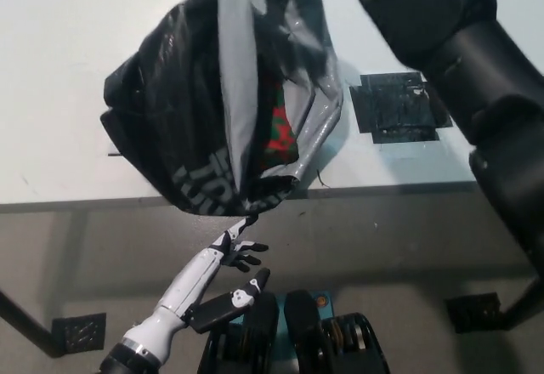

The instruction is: The robot uses its right hand to pick up a bag of coffee beans and puts it in the black plastic bag, then the robot grabs the top of the bag and lifts it.

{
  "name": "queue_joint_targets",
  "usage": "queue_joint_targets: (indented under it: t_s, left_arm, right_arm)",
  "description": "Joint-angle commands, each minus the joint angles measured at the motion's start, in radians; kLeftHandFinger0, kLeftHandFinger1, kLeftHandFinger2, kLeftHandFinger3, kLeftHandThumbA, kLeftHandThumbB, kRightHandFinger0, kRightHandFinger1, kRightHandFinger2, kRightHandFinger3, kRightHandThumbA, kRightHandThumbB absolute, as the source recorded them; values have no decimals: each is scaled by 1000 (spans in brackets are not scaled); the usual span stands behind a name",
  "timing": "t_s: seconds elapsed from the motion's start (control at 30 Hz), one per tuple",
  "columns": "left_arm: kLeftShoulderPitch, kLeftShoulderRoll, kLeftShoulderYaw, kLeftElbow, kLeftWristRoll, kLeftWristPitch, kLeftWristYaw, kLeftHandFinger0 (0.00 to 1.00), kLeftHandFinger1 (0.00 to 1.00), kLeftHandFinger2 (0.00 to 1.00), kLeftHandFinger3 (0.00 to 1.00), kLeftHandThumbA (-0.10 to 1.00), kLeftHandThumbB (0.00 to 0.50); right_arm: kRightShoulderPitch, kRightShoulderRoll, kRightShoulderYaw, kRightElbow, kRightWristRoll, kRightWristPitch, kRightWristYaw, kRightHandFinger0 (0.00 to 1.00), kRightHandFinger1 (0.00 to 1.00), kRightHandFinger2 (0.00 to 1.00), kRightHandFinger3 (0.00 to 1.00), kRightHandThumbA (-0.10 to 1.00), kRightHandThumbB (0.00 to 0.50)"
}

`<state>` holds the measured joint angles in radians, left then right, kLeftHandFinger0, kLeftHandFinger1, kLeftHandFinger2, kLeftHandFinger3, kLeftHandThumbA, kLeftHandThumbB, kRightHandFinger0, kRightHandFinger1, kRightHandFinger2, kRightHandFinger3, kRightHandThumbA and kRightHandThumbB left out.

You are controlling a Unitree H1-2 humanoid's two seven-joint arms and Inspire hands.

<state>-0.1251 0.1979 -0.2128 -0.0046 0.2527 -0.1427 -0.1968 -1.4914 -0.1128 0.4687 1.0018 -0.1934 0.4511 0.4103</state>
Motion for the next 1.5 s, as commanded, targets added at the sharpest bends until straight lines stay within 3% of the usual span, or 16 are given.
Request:
queue_joint_targets:
  t_s: [0.0,0.07,0.17,0.37,0.53,0.67,0.8,0.9,1.2,1.3,1.37,1.43,1.47]
  left_arm:
    - [-23,1,-2,-39,-4,-10,-6,660,668,757,1000,587,197]
    - [-22,1,-1,-42,-1,-8,-6,670,670,753,1000,588,198]
    - [-21,0,1,-38,-5,-14,-6,645,652,742,1000,555,184]
    - [-29,2,1,-30,-12,-11,-13,647,665,758,1000,560,184]
    - [-28,-1,1,-30,-1,-11,-5,627,652,757,1000,578,189]
    - [-37,4,7,-19,0,-18,-1,618,641,747,1000,590,194]
    - [-29,7,11,-21,-1,-15,1,637,654,746,1000,618,209]
    - [-25,8,14,-15,-13,-18,-4,653,672,756,1000,610,196]
    - [-14,7,20,-24,-11,-12,0,687,690,762,1000,622,203]
    - [-19,9,30,-24,-21,-16,5,710,684,743,1000,632,218]
    - [-27,10,41,-26,-34,-16,5,734,688,738,1000,614,208]
    - [-40,12,53,-25,-49,-16,5,757,698,743,1000,621,212]
    - [-48,16,60,-30,-51,-12,6,801,711,759,1000,687,222]
  right_arm:
    - [5,-18,92,3,-128,-31,18,1000,1000,1000,1000,543,446]
    - [25,-18,149,56,-169,-61,20,1000,1000,1000,1000,520,499]
    - [38,-29,198,93,-194,-91,70,1000,1000,1000,1000,463,500]
    - [63,-101,289,47,-232,-134,215,1000,1000,1000,1000,496,500]
    - [42,-220,324,-110,-246,-145,362,1000,1000,1000,1000,428,500]
    - [28,-356,213,-367,-175,-40,409,1000,1000,1000,1000,424,500]
    - [16,-433,135,-529,-150,-30,431,1000,1000,1000,1000,442,500]
    - [-21,-498,33,-617,-87,19,542,1000,1000,1000,1000,483,500]
    - [38,-585,-157,-796,30,19,708,1000,1000,1000,1000,398,500]
    - [196,-622,-321,-1053,71,19,618,1000,1000,1000,1000,655,482]
    - [333,-633,-453,-1269,119,19,517,1000,1000,1000,1000,846,379]
    - [454,-608,-570,-1411,192,19,419,1000,1000,1000,1000,875,378]
    - [542,-574,-640,-1505,227,19,358,1000,1000,1000,1000,943,407]
